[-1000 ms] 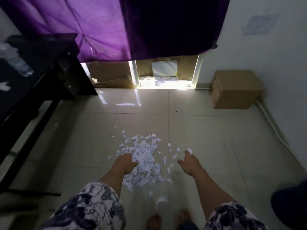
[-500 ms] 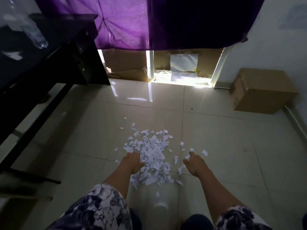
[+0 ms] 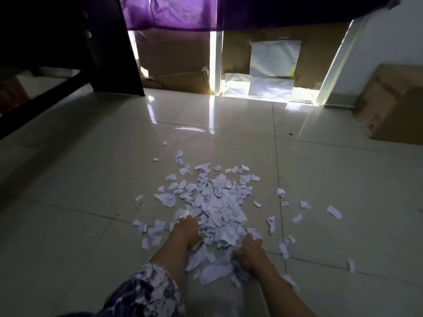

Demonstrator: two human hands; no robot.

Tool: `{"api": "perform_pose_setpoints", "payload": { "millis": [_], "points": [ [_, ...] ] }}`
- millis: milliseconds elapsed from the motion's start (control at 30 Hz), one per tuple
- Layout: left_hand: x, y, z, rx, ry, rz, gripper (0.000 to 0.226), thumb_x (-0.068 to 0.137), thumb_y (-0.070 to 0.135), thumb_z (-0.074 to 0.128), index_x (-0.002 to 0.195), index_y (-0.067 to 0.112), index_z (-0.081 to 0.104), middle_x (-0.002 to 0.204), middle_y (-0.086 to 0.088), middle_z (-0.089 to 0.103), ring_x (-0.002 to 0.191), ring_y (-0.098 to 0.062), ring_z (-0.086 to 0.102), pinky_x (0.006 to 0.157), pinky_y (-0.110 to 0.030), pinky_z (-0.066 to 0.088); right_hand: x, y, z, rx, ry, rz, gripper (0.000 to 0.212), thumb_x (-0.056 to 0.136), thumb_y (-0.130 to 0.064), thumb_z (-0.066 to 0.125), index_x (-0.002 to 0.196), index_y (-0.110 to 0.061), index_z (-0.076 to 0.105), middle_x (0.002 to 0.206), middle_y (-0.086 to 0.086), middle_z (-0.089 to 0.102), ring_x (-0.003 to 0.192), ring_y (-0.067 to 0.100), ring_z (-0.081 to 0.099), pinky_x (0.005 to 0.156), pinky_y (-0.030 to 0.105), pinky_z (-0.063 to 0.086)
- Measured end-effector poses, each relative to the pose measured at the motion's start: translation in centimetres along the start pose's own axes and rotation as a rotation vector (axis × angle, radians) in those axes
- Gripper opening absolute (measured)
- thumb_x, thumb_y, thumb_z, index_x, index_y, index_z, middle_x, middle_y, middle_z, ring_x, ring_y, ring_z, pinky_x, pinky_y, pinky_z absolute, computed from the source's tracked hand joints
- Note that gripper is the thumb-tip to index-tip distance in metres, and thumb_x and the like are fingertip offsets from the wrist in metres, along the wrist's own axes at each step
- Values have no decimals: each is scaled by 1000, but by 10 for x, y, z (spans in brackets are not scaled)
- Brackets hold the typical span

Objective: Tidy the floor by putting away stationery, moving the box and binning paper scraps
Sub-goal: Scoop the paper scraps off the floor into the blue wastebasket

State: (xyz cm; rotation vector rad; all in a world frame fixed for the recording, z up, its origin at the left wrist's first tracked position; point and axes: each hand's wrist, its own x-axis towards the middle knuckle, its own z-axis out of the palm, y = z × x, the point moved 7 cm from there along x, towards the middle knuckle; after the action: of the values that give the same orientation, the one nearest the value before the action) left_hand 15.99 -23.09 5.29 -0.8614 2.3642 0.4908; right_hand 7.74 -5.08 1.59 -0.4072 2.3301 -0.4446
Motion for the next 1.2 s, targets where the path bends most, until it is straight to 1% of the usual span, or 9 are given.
{"api": "perform_pose_setpoints", "payload": {
  "millis": [167,333,433,500,633,833,967,1067,1200],
  "points": [
    [48,9,14,-290,-10,-195,91,90,62,39,151,19,-13,158,-15,-19,146,-41,-1,116,-56,16,20,12,28,-3,96,-95,57,90,-18,56,139,-5,29,143,21,22,124,34,43,93,28,40],
    [84,27,40,-302,-7,-70,80,90,61,40,153,22,7,161,-10,-8,146,-40,3,118,-52,16,39,15,17,181,449,-199,45,60,15,76,100,5,60,100,26,59,86,44,62,70,35,54],
    [92,37,41,-556,173,20,47,92,45,47,126,13,55,134,-15,53,121,-32,51,104,-42,42,48,13,-1,466,550,-112,40,85,2,58,124,4,50,126,22,43,116,37,48,97,33,40],
    [90,37,31,-730,344,-3,29,91,34,49,99,12,65,108,-14,66,101,-30,61,90,-40,51,56,18,-8,530,648,-60,46,84,-8,61,127,2,48,129,20,41,118,34,45,98,34,38],
    [88,14,21,-602,588,-143,39,94,33,47,124,10,56,134,-14,50,123,-31,46,102,-39,38,76,5,-11,407,506,-66,84,82,-48,64,148,-12,24,156,14,12,144,32,10,116,41,15],
    [91,9,71,-734,344,7,49,102,29,33,148,13,29,161,-5,9,149,-21,7,120,-35,11,108,-11,15,86,254,-196,87,87,-66,42,152,-27,0,160,0,-10,147,26,-15,117,43,-7],
    [92,27,88,-622,306,-41,52,104,31,19,152,13,14,162,-3,2,149,-23,-5,121,-38,-1,101,-18,35,143,348,-197,69,89,-57,21,151,-27,16,161,-3,6,148,19,-5,117,38,-10],
    [94,43,86,-861,339,-44,49,104,31,18,151,17,21,160,-3,13,149,-22,-1,121,-40,0,100,-30,41,393,403,-194,45,101,-33,34,144,-21,33,155,-1,28,147,17,13,118,36,-1],
    [88,68,75,-1336,293,7,42,103,30,29,137,12,46,140,-13,48,131,-28,43,107,-33,34,96,-32,31,836,336,-115,37,101,-24,41,136,-13,46,138,7,51,128,25,48,105,33,35]
  ]
}}
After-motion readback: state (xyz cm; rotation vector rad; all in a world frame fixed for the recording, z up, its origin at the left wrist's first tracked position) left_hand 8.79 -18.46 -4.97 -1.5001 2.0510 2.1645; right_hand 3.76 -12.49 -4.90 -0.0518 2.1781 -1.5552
